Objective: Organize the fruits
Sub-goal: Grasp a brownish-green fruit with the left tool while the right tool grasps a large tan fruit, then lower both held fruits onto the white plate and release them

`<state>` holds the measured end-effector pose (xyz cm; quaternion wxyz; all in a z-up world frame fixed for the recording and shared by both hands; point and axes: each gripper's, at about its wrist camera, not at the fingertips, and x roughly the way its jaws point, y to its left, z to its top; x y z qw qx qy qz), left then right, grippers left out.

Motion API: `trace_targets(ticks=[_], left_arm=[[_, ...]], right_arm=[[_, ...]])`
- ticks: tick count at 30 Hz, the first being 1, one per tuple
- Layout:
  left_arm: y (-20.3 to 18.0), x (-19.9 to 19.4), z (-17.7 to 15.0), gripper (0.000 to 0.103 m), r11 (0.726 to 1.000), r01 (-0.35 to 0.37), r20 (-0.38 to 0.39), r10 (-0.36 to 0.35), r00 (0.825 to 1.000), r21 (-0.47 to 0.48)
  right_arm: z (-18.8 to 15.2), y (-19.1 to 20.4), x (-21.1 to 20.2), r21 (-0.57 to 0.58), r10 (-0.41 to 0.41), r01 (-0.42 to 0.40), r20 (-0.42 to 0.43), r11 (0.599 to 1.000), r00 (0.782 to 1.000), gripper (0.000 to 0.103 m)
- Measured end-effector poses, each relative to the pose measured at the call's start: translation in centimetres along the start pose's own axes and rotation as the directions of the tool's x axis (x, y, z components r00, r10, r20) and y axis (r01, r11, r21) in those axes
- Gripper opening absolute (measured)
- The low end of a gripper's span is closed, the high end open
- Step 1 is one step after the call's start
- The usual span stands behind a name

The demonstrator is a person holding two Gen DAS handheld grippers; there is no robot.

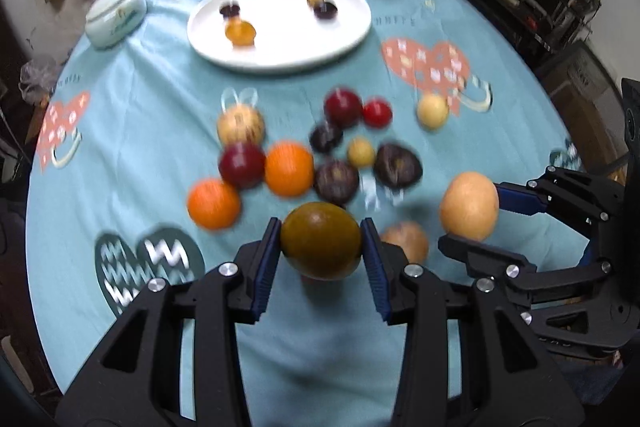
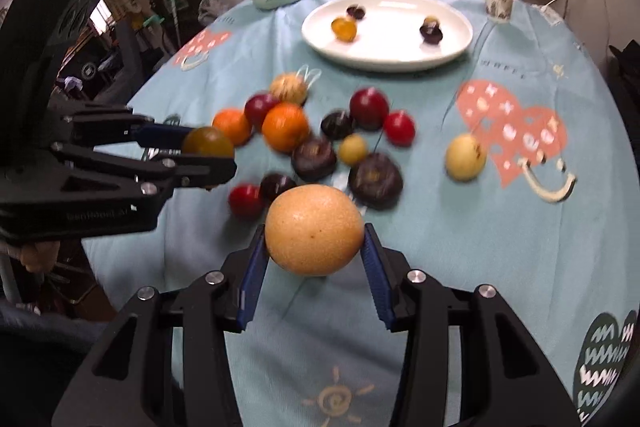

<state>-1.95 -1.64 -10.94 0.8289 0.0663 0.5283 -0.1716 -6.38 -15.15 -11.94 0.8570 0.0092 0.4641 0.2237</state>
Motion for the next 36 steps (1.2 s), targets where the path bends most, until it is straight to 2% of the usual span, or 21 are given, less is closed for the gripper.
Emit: trace_targets(ticks=[4,10,22,27,36], left_arm=[[1.2,-0.8,2.7,0.041,1.0,0.009,0.053,-0.009,0.999,-0.004],[3.0,-0.8,6.7,0.041,1.0,0.003,0.094,-0.002,0.996,-0.016],[5.8,2.4,13.1,0.041,0.998,0.008,0.091,-0.002,0.996,-0.067],[6.8,4.1,14.2,0.041,0.996,0.01,0.078,-0.003,0.997,-0.09],[7.7,6.7,14.8,0.041,0.995,0.012,0.041,-0.008,0.999,-0.103]], right_arm=[[3.1,-0.5,-0.8,0.01,-0.052,0.052,0.051,0.999,0.997,0.047],[7.5,-1.4,-0.6,0.014,-0.111,0.11,0.095,0.994,0.989,0.047],[13.6,-3.2,2.8,0.005,-0.139,0.139,0.093,0.99,0.986,0.047],[15.2,-4.4,4.5,0.012,-0.132,0.131,0.082,0.991,0.988,0.047],[16.0,-6.3,7.5,0.045,-0.119,0.117,0.042,0.992,0.992,0.047]])
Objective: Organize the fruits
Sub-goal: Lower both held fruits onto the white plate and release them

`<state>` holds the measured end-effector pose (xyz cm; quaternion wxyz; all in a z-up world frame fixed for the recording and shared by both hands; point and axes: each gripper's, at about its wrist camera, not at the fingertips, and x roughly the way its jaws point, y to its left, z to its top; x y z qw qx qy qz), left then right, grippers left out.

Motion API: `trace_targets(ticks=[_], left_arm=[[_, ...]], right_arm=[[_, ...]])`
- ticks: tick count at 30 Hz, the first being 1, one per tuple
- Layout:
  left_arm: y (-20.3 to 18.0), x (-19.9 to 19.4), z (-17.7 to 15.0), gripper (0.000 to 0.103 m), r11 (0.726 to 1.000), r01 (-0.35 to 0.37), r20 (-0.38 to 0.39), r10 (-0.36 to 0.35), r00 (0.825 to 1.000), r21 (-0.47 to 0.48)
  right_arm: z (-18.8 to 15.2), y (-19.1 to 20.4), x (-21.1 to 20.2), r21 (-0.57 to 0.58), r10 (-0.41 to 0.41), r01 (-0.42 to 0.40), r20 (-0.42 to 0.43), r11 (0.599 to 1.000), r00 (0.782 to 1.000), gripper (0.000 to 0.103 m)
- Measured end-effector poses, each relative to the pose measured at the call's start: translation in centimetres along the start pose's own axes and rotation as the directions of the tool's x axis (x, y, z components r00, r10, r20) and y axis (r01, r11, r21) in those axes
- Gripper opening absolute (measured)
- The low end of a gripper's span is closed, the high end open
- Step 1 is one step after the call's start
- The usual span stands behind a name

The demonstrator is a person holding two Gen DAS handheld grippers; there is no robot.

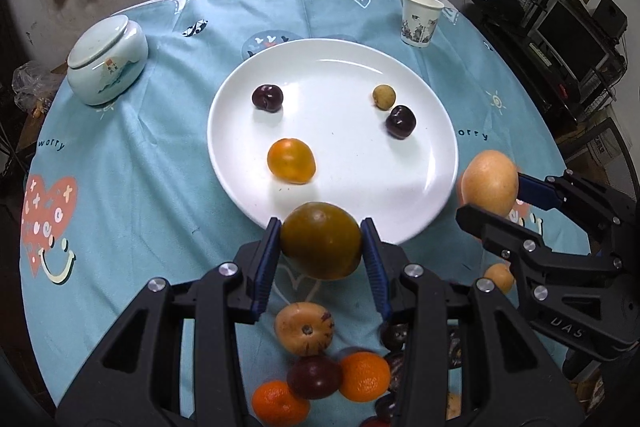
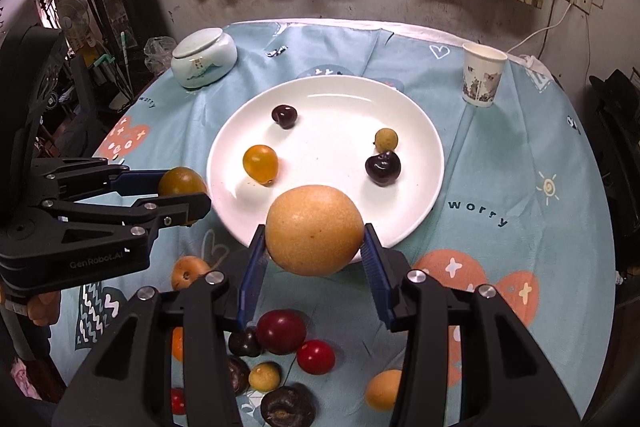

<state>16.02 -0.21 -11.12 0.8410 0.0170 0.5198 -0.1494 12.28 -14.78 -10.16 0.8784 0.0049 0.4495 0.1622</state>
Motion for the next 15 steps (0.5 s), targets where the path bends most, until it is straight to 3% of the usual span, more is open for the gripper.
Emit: trace_targets(ticks=[15], left_arm=[[0.8,3.7,5.6,0.041,0.999,-0.039,0.007,0.039,0.999,-0.001]], right_arm=[[4.4,-1.4,4.3,-0.035,-0.009,0.009,0.009,0.999,1.0,0.047]])
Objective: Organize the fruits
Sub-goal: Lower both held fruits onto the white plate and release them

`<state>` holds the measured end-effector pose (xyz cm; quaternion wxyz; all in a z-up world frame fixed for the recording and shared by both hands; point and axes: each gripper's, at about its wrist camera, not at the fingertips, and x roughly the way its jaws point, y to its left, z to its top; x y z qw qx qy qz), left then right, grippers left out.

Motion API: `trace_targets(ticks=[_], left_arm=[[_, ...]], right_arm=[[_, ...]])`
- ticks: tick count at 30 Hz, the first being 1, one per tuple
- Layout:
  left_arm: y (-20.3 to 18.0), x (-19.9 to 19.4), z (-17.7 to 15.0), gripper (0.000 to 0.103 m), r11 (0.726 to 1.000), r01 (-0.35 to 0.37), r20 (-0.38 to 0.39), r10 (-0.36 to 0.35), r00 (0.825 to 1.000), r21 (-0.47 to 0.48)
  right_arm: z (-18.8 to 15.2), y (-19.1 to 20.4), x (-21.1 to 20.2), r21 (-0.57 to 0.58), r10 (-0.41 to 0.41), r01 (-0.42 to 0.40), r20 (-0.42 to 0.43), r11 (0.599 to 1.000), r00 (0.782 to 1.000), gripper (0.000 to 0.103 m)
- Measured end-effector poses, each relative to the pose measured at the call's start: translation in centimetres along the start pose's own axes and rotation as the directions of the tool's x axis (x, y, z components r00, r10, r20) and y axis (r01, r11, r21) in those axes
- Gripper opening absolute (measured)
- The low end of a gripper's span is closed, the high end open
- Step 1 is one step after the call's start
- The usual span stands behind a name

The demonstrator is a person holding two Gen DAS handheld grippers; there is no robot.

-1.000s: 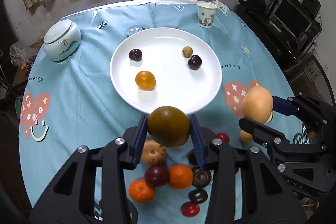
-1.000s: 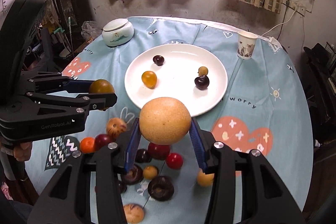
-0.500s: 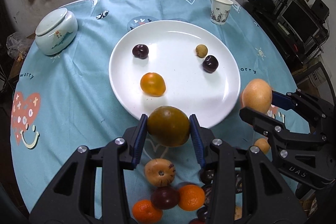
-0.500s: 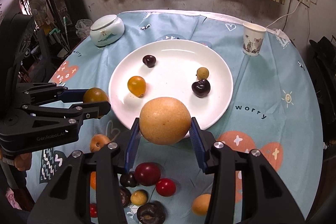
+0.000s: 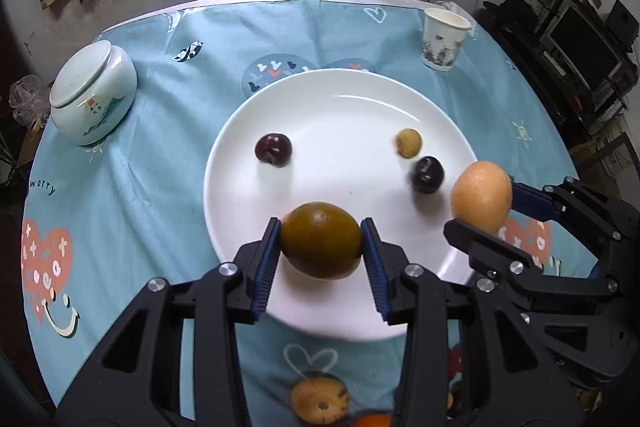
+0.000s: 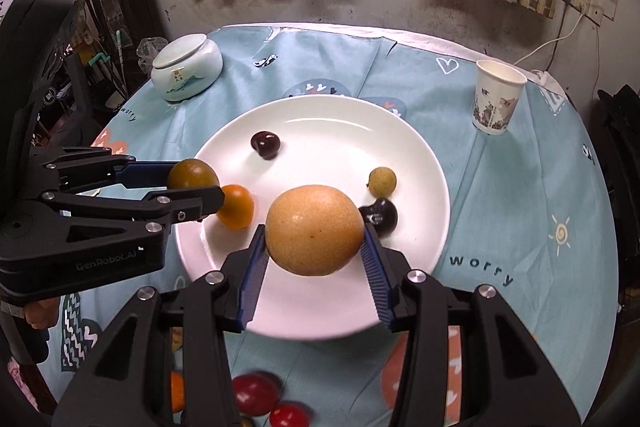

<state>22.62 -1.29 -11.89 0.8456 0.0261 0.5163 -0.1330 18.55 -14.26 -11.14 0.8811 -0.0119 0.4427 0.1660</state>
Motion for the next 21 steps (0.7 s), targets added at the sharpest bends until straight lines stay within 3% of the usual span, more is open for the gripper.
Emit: trace_targets(ticks=[14,21], left_arm=[[0.3,4.7,3.2,0.041,0.999,-0.035,-0.022,0.035,0.999,0.013],[0.6,6.1,2.9,0.041,0.997,-0.063,-0.046,0.064,0.997,0.034]], right_arm=[[3.4,-2.4,5.7,0.024,0.009,-0.008,-0.029,1.0,1.0,0.047],[3.1,-3.2,7.7,0.016,0.018,-0.017,-0.086,1.0,0.996,0.048]])
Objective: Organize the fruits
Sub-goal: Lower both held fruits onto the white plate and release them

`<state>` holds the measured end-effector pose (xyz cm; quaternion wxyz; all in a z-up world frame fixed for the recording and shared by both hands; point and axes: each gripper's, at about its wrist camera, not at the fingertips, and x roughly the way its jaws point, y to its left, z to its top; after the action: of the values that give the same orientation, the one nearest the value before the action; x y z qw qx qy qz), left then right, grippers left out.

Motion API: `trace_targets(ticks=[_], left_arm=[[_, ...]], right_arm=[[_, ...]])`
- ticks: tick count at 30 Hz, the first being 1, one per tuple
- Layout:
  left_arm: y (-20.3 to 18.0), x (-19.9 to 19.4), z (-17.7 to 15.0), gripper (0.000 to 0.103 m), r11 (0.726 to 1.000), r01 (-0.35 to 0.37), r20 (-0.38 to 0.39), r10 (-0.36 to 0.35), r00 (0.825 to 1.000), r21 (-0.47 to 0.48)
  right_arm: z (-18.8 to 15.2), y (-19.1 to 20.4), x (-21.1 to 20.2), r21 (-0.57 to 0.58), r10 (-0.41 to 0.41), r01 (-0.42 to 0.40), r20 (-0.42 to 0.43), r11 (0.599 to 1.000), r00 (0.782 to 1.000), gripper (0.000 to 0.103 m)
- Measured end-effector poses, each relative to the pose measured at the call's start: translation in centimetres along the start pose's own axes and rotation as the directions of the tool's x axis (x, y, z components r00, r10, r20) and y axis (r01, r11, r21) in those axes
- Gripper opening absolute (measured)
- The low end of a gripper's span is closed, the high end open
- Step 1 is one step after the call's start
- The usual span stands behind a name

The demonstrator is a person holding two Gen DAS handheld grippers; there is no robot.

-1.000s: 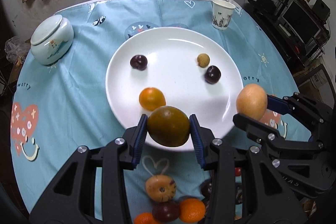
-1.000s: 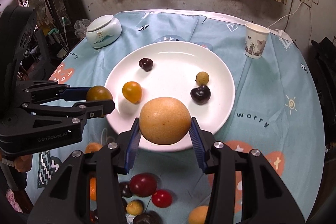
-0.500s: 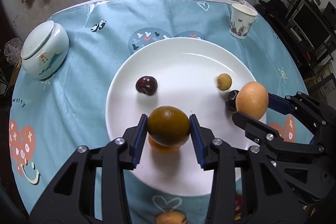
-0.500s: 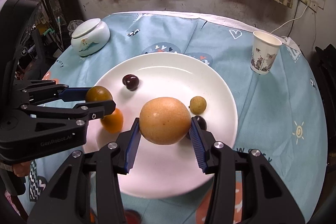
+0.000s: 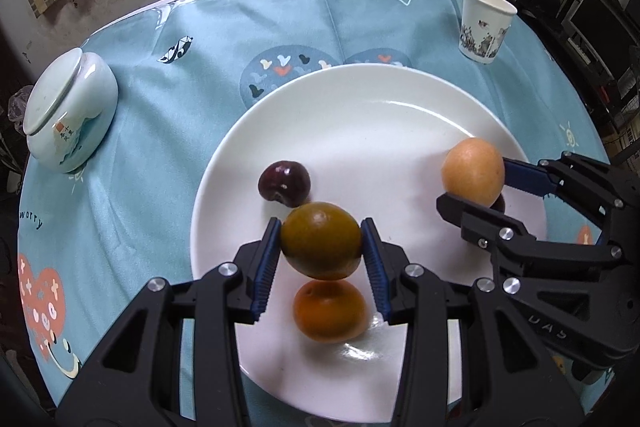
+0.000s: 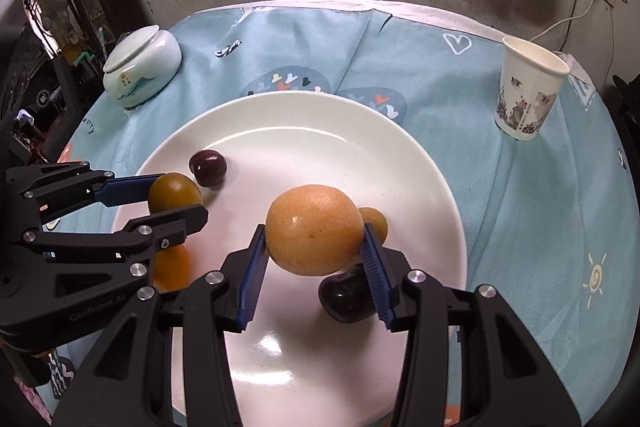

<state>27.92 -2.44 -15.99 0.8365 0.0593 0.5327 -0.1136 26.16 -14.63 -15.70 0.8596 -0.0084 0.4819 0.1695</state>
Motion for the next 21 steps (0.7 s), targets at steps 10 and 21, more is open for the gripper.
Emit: trace_targets(ticks=[10,21], left_arm=[[0.1,-3.4,-0.1,0.051,0.999,-0.037,0.06,0.037,0.997,-0.003],[-1.5,-11.9,-2.5,0.067,0.998,-0.063,0.184,0.06,0.981,0.011]], right_arm=[[0.2,0.7,-3.5,-0.02,-0.033,0.034,0.057,0.999,0.998,0.067],[-2.4,3.4,-11.0,-0.05,-0.05,0.056,0.115,0.997,0.992,0.067]])
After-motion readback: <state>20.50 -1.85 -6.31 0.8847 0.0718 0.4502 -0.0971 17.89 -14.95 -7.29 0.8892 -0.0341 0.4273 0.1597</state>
